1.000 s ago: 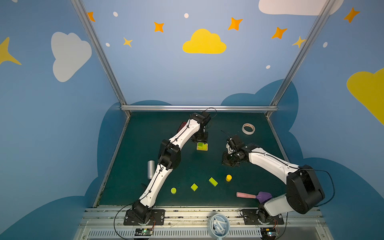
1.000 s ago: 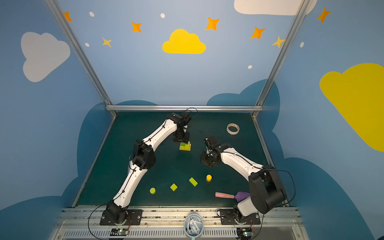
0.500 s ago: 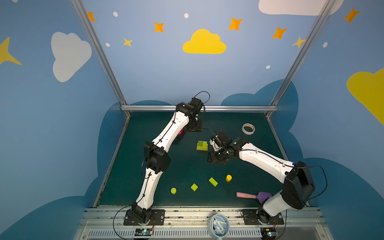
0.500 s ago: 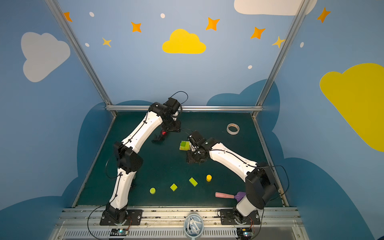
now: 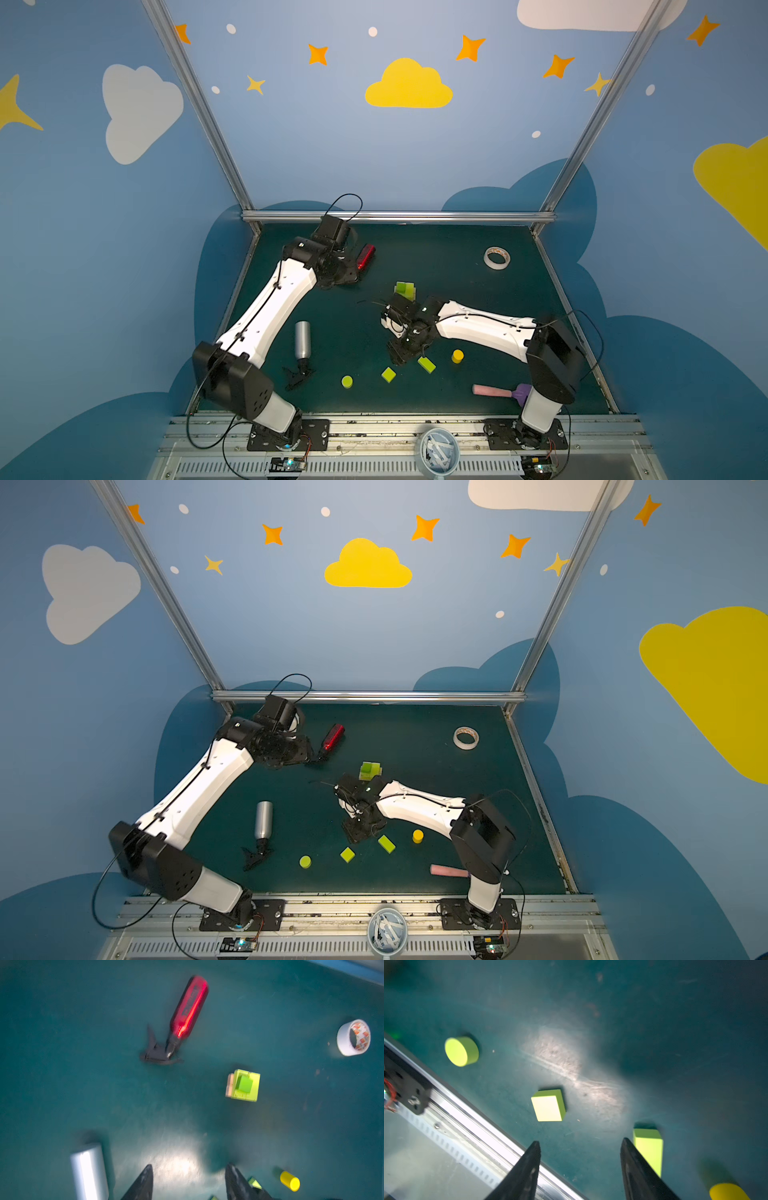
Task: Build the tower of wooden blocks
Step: 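Raise the left gripper away while the right gripper reaches toward a lime-green cube, then lower the right gripper around a small lime-green cube and close it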
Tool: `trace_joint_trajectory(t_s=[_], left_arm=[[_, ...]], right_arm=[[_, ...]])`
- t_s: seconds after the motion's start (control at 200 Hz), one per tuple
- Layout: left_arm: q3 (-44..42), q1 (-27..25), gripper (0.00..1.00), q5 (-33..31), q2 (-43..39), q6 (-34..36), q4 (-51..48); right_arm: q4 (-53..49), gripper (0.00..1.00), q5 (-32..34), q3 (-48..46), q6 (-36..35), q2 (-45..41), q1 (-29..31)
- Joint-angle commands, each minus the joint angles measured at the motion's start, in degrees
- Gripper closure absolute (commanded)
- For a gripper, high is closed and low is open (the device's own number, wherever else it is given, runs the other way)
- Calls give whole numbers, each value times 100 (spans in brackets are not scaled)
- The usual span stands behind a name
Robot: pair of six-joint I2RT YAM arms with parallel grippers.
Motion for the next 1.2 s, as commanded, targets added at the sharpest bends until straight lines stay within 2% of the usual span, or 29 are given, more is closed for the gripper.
trace_joint_trajectory(t_s=[0.0, 0.18, 0.421, 0.671, 1.197], left_arm=[[-628, 52, 43, -98, -651, -314, 741], [-1073, 79, 43, -186, -1298, -428, 684], [-1443, 81, 43, -187, -1595, -535, 684], [-1527, 95, 43, -213, -1712, -564, 675], [-1492, 95, 43, -125, -1495, -551, 736]], right_arm=[[-167, 39, 87, 161, -241, 164, 172], [-52, 39, 39, 292, -372, 435, 418], [-212, 39, 284, 554, -535, 824, 684], [-294, 44, 516, 650, -507, 1050, 746], [-89, 58, 439, 552, -342, 1086, 786]])
